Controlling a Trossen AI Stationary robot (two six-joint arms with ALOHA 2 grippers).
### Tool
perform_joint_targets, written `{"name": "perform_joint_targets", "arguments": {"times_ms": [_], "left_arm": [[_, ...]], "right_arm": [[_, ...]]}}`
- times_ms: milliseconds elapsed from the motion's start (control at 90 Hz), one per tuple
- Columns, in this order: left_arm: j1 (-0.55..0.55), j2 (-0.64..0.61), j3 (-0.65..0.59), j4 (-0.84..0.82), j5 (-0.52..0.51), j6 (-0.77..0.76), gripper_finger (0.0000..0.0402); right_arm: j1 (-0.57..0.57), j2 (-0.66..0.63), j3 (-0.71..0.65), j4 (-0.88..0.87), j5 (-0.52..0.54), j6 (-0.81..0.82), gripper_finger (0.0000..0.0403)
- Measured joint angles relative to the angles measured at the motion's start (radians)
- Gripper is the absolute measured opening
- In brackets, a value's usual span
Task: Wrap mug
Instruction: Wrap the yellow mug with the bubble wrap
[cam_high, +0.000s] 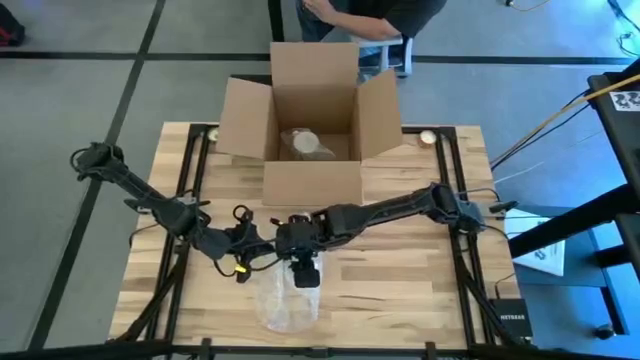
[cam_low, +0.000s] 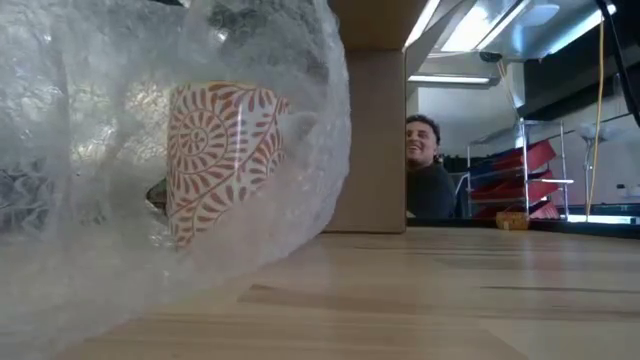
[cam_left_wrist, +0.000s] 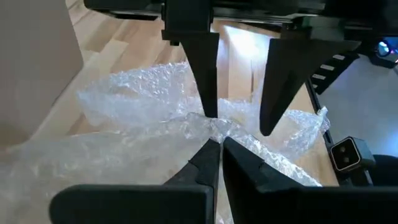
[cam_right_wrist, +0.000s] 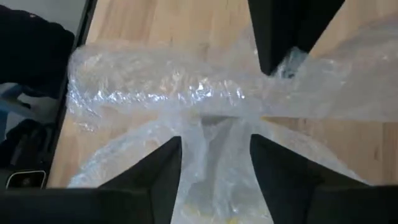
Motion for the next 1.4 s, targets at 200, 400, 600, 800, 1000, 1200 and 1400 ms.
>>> {"name": "perform_joint_targets", "arguments": {"times_ms": [200,400,600,800,1000,1200,1400], "left_arm": [[0.0,0.0,0.0,-0.007,0.0,0.0,0.0],[0.0,0.0,0.0,-0.007,0.0,0.003,0.0],[0.0,0.0,0.0,-0.007,0.0,0.003,0.0],[0.0,0.0,-0.002,-0.02,0.001,0.003,0.0],[0.0,-0.001,-0.001,-0.007,-0.003,0.003,0.0],[0.0,-0.001,0.0,-0.009,0.0,0.003,0.0],[0.0,-0.001,0.0,-0.024,0.001,0.003,0.0]], "right_arm": [[0.006,-0.01,0.076,-0.095,-0.012,-0.02,0.0123],[0.027,-0.012,0.11,-0.125,-0.071,-0.038,0.0013],[0.041,0.035,-0.019,0.008,0.025,-0.029,0.0008],[0.021,0.128,-0.046,0.03,0.055,0.002,0.0003],[0.022,0.148,-0.03,0.035,0.061,0.007,0.0001],[0.021,0.14,0.076,-0.014,0.057,0.01,0.0],[0.021,0.14,0.175,-0.111,0.049,0.01,0.0001]]}}
